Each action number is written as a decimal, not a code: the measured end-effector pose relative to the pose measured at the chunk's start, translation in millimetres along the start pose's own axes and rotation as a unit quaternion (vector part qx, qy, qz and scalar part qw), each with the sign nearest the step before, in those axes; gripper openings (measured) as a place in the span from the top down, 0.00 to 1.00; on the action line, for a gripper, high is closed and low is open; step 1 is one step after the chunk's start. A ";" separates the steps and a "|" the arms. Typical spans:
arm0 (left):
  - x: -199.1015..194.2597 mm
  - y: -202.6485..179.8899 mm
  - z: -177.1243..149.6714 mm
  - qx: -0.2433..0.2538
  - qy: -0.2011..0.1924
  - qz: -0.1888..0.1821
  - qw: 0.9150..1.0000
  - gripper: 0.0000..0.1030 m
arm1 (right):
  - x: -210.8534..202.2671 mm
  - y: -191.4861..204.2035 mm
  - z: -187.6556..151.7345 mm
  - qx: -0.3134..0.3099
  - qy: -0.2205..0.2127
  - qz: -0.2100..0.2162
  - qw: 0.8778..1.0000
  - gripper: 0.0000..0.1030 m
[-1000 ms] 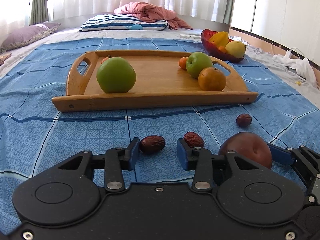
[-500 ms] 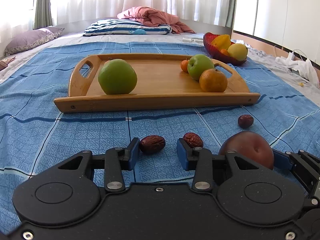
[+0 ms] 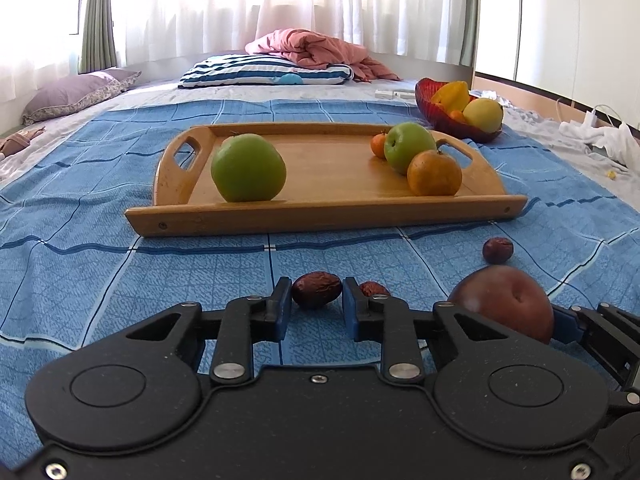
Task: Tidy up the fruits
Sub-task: 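Close the right gripper on the dark red plum while the left gripper holds the red date, then lift the red date and dark red plum and carry both over the tray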
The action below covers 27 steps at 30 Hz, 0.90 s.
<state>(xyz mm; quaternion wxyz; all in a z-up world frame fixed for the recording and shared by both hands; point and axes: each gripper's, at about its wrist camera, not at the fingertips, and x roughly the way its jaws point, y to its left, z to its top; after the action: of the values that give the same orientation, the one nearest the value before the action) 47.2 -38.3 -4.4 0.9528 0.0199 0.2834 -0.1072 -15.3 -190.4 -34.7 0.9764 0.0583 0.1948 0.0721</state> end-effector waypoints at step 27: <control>8.3 44.3 84.7 -0.042 -0.026 -0.026 0.998 0.75 | 24.5 -17.1 71.9 0.010 -0.037 -0.001 0.999 0.36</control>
<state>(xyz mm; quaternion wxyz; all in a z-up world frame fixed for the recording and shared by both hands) 108.9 -5.0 61.1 0.9568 -0.0305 0.2628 -0.1206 37.0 -209.4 19.7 0.9824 0.0707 0.1594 0.0674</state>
